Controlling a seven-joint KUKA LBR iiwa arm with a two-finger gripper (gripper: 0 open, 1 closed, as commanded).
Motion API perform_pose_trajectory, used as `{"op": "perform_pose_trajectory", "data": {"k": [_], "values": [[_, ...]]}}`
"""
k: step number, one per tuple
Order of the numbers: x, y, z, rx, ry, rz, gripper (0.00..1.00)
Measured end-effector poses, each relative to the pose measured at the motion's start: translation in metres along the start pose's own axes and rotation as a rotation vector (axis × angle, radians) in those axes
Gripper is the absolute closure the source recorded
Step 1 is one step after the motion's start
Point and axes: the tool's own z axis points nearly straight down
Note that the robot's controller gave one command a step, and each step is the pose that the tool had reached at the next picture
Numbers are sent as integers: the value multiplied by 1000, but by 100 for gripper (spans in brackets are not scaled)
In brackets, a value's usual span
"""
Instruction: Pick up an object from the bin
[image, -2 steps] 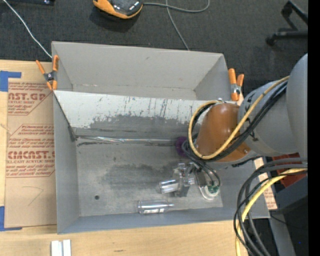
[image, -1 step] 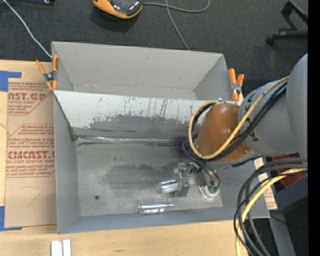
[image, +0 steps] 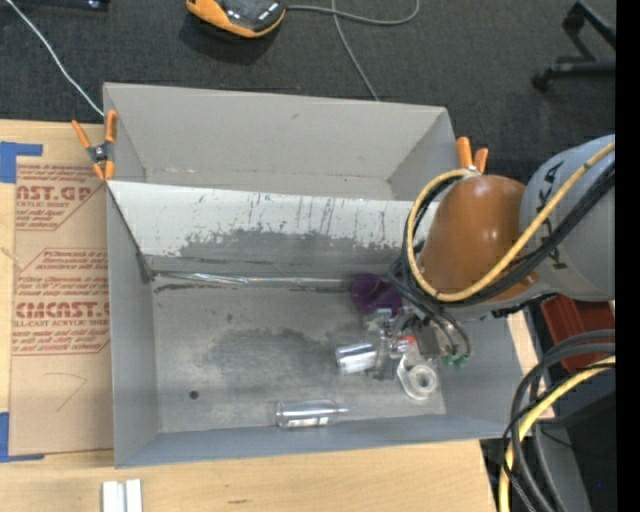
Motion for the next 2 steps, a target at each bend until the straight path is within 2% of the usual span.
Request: {"op": "perform_pose_trajectory", "data": {"k": [1,2], "values": [[-8,11,85,-2,9,51,100],[-16,-13,-157,1,-8,35,100]]}}
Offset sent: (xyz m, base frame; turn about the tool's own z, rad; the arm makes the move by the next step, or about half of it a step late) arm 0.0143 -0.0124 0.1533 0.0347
